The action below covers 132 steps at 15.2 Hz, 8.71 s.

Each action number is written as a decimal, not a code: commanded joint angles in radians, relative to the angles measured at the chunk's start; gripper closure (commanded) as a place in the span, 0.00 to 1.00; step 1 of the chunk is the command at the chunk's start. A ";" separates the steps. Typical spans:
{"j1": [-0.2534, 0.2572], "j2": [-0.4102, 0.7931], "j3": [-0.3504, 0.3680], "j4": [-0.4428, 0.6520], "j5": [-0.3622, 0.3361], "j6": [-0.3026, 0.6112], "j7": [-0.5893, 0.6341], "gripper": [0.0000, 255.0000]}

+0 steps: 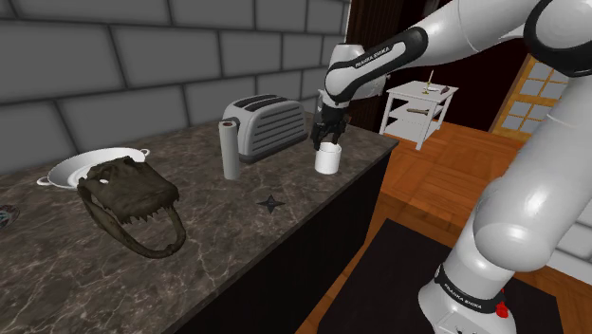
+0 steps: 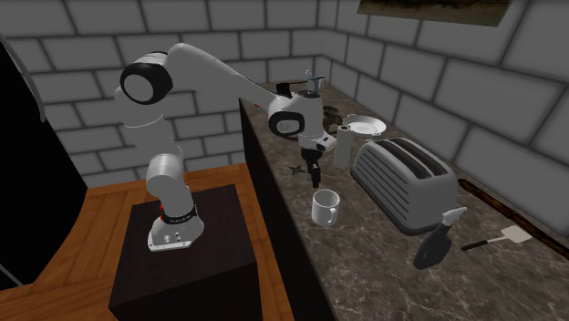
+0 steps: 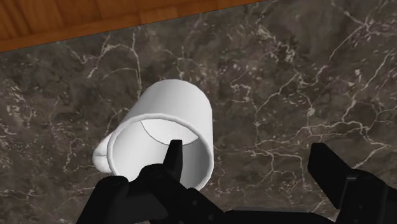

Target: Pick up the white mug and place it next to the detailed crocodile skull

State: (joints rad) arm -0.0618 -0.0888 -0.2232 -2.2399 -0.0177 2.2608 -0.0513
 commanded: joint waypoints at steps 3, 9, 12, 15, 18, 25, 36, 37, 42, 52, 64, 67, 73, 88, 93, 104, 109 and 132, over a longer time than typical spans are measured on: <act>-0.016 0.147 -0.020 0.091 0.024 0.060 -0.039 0.00; -0.019 0.195 -0.019 0.076 0.041 0.122 -0.050 0.00; -0.021 0.220 -0.017 0.069 0.050 0.152 -0.057 0.00; -0.021 0.220 -0.017 0.070 0.050 0.152 -0.057 0.00; -0.021 0.220 -0.017 0.070 0.050 0.152 -0.057 0.00; -0.021 0.220 -0.017 0.070 0.050 0.152 -0.057 1.00; -0.018 0.167 -0.020 0.107 0.030 0.064 -0.044 1.00; -0.017 0.160 -0.020 0.113 0.028 0.051 -0.042 1.00; -0.016 0.129 -0.021 0.147 0.018 -0.013 -0.036 1.00; -0.014 0.082 -0.020 0.231 0.004 -0.143 -0.027 1.00; -0.012 0.054 -0.017 0.361 -0.002 -0.301 -0.023 1.00; -0.012 0.052 -0.017 0.399 -0.003 -0.340 -0.024 1.00; -0.012 0.054 -0.017 0.482 -0.002 -0.421 -0.025 1.00; 0.089 0.011 0.100 0.513 -0.028 -0.501 0.195 1.00; 0.144 0.018 0.164 0.521 -0.035 -0.508 0.316 1.00; 0.268 0.123 0.297 0.651 -0.059 -0.549 0.572 1.00; 0.330 0.213 0.348 0.768 -0.081 -0.584 0.683 1.00; 0.409 0.328 0.394 0.707 -0.119 -0.424 0.829 1.00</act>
State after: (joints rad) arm 0.3485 0.2428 0.1711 -1.5166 -0.1371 1.8236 0.7770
